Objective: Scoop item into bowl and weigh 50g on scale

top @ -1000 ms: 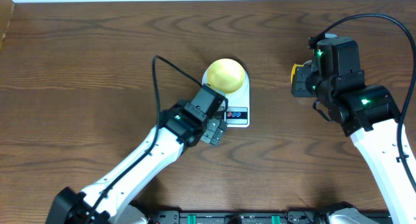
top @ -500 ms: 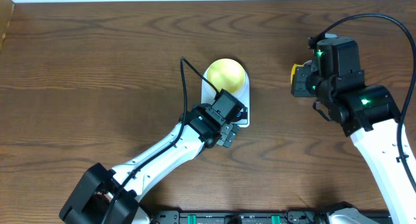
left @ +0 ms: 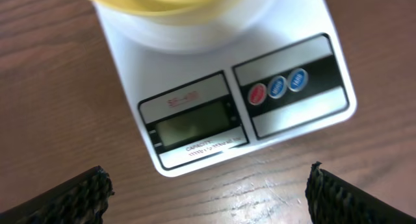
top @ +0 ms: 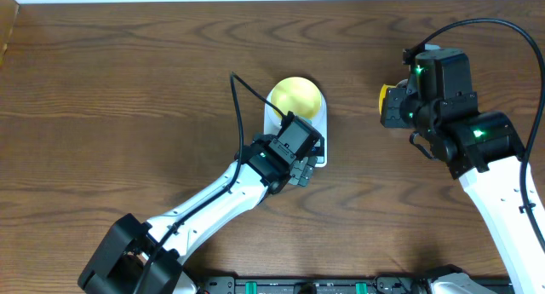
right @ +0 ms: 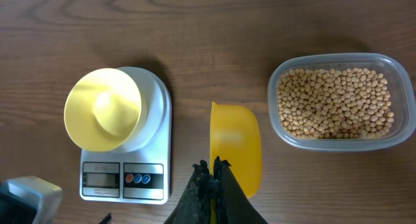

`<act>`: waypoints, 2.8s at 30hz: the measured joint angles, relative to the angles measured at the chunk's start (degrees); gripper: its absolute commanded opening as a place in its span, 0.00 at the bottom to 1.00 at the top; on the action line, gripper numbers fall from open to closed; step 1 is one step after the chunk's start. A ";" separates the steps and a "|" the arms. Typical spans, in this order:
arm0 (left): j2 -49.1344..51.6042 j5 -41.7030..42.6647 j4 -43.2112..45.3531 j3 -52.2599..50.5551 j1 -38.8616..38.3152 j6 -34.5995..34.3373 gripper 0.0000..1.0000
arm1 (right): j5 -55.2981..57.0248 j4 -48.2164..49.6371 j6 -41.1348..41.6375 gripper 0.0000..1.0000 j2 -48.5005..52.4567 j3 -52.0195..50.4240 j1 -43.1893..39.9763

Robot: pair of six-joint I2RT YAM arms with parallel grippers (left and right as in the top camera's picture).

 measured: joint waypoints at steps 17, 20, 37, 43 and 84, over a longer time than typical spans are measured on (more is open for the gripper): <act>4.35 -6.82 2.73 0.00 0.00 -7.34 0.98 | -0.66 0.13 0.02 0.01 0.00 0.00 0.00; 6.01 -7.48 3.21 0.00 0.00 -7.30 0.98 | -0.66 0.20 0.00 0.01 0.00 0.00 0.00; 7.10 -8.02 6.88 0.00 -0.02 -7.30 0.98 | -0.66 0.13 -0.04 0.01 0.00 0.00 0.00; 7.65 -8.02 8.68 0.00 -0.07 -7.30 0.98 | -0.66 -0.04 -0.04 0.01 0.00 0.00 0.00; 11.54 -8.70 11.02 0.00 -0.07 -6.03 0.98 | -0.85 -0.55 -1.05 0.01 0.00 0.00 0.00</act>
